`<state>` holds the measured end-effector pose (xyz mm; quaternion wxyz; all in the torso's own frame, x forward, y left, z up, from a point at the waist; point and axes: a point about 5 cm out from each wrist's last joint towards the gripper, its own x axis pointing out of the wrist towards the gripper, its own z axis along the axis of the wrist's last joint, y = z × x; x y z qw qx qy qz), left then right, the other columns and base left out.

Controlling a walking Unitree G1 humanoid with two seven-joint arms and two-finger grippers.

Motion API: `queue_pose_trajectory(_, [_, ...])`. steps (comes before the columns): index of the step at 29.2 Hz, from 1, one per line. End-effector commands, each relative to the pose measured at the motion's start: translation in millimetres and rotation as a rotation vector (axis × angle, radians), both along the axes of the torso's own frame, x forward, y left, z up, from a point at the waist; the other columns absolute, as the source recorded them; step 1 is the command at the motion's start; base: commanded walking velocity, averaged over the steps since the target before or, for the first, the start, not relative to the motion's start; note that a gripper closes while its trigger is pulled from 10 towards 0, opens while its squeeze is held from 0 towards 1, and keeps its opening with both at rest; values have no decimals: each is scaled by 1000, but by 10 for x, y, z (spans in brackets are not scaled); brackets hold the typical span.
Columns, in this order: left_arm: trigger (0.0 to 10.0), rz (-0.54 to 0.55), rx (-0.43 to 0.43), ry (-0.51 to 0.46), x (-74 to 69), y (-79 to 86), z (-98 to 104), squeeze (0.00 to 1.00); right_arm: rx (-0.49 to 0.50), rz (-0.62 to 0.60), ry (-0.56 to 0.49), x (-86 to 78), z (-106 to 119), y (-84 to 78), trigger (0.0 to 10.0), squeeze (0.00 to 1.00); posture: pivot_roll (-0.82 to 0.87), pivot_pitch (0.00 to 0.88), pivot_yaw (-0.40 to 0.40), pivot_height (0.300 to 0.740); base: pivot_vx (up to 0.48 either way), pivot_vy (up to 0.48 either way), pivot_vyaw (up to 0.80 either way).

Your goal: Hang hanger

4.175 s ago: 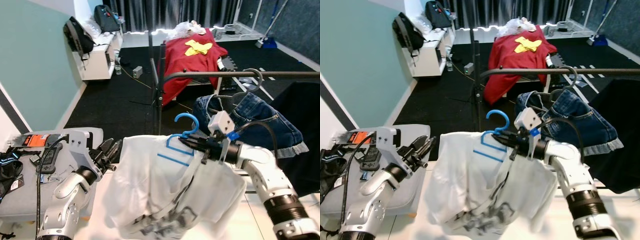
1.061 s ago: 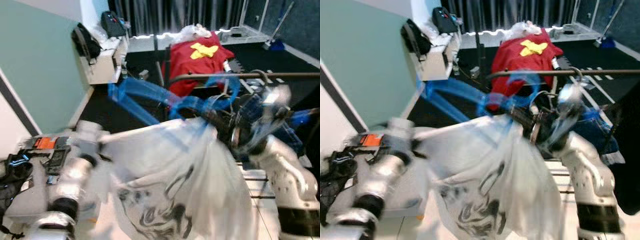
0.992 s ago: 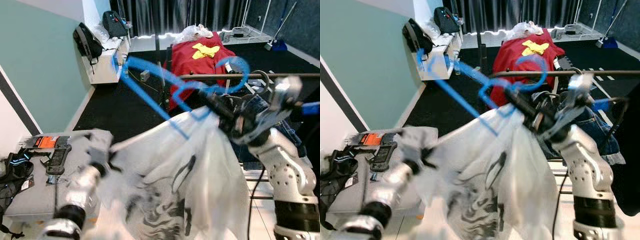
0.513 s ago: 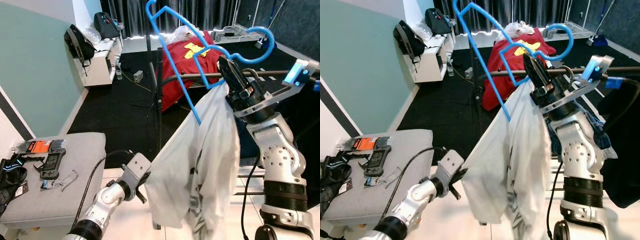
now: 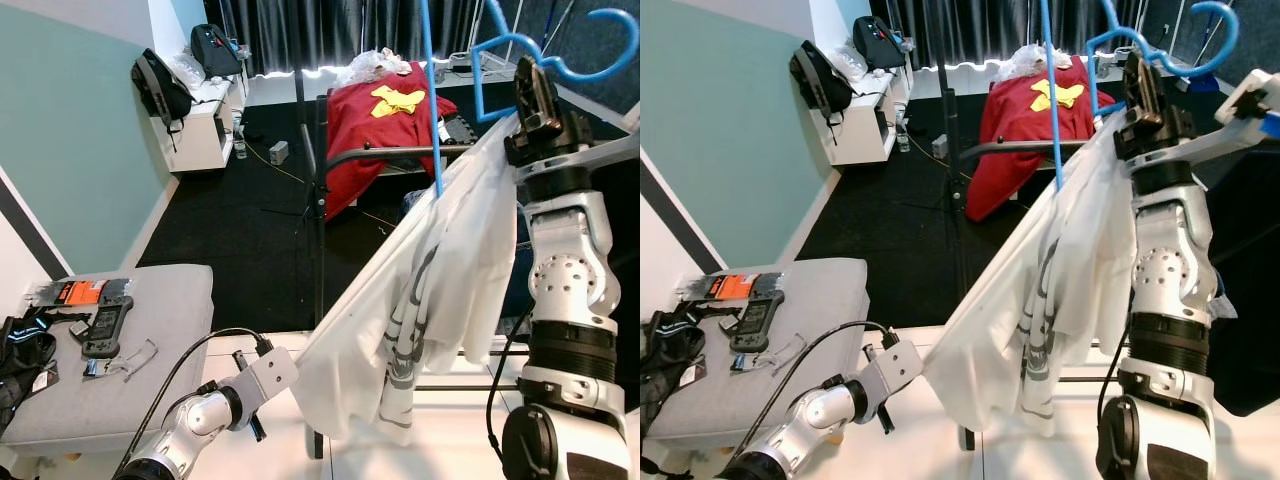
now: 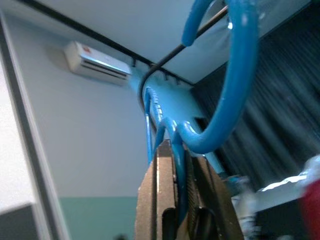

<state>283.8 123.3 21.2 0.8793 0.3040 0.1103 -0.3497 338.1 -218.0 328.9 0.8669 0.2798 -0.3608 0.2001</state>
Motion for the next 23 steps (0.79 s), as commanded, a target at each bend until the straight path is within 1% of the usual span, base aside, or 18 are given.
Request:
queue_pose_trajectory(1, [0, 65, 35, 43, -53, 182, -96, 0, -204, 77, -34, -43, 121, 296, 0, 0, -65, 14, 39, 740, 0, 0, 0])
queue_pose_trajectory(2, [0, 99, -13, 8, -2, 166, -25, 0, -457, 105, 17, -28, -46, 578, 0, 0, -67, 14, 40, 740, 0, 0, 0])
queue_pose_trajectory(3, [0, 141, -75, -40, 67, 149, 75, 0, -739, 86, 60, -12, -279, 848, 0, 0, -65, 15, 39, 740, 0, 0, 0])
queue_pose_trajectory(4, [0, 169, -116, -72, 110, 140, 142, 0, -915, 77, 74, -19, -450, 1004, 0, 0, -65, 15, 39, 740, 0, 0, 0])
queue_pose_trajectory(5, [0, 169, -116, -72, 110, 140, 142, 0, -915, 77, 74, -19, -450, 1004, 0, 0, -65, 15, 39, 740, 0, 0, 0])
queue_pose_trajectory(6, [0, 198, -149, -107, 157, 141, 213, 0, -1058, 61, 47, -37, -583, 1146, 0, 0, -63, 16, 41, 740, 0, 0, 0])
queue_pose_trajectory(8, [0, 198, -149, -107, 157, 141, 213, 0, -1058, 61, 47, -37, -583, 1146, 0, 0, -63, 16, 41, 740, 0, 0, 0])
queue_pose_trajectory(9, [0, 228, -179, -138, 196, 150, 274, 0, -1100, 57, 28, -50, -667, 1262, 0, 0, -62, 16, 40, 740, 0, 0, 0])
queue_pose_trajectory(10, [0, 264, -213, -168, 237, 173, 338, 0, -1135, 28, -7, -62, -711, 1372, 0, 0, -59, 19, 40, 740, 0, 0, 0])
queue_pose_trajectory(11, [0, 293, -241, -189, 265, 192, 385, 0, -1142, 3, -30, -68, -731, 1450, 0, 0, -59, 19, 40, 740, 0, 0, 0])
queue_pose_trajectory(14, [0, 309, -257, -198, 279, 205, 409, 0, -1136, -13, -40, -68, -731, 1486, 0, 0, -59, 19, 40, 740, 0, 0, 0])
queue_pose_trajectory(15, [0, 316, -266, -198, 286, 213, 420, 0, -1126, -36, -42, -65, -703, 1502, 0, 0, -57, 21, 40, 740, 0, 0, 0])
queue_pose_trajectory(16, [0, 317, -267, -196, 285, 220, 419, 0, -1109, -58, -30, -52, -674, 1490, 0, 0, -58, 21, 40, 740, 0, 0, 0])
queue_pose_trajectory(18, [0, 317, -267, -196, 285, 220, 419, 0, -1109, -58, -30, -52, -674, 1490, 0, 0, -58, 21, 40, 740, 0, 0, 0])
queue_pose_trajectory(20, [0, 350, -271, -215, 295, 275, 438, 0, -1079, -105, 18, -17, -646, 1396, 0, 0, -62, 22, 40, 740, 0, 0, 0])
queue_pose_trajectory(21, [0, 350, -271, -215, 295, 275, 438, 0, -1079, -105, 18, -17, -646, 1396, 0, 0, -62, 22, 40, 740, 0, 0, 0])
queue_pose_trajectory(22, [0, 369, -275, -226, 302, 302, 450, 0, -1067, -116, 41, -8, -650, 1355, 0, 0, -62, 22, 40, 740, 0, 0, 0])
queue_pose_trajectory(23, [0, 372, -246, -213, 301, 340, 428, 0, -1013, -141, 60, 2, -626, 1258, 0, 0, -61, 23, 39, 740, 0, 0, 0])
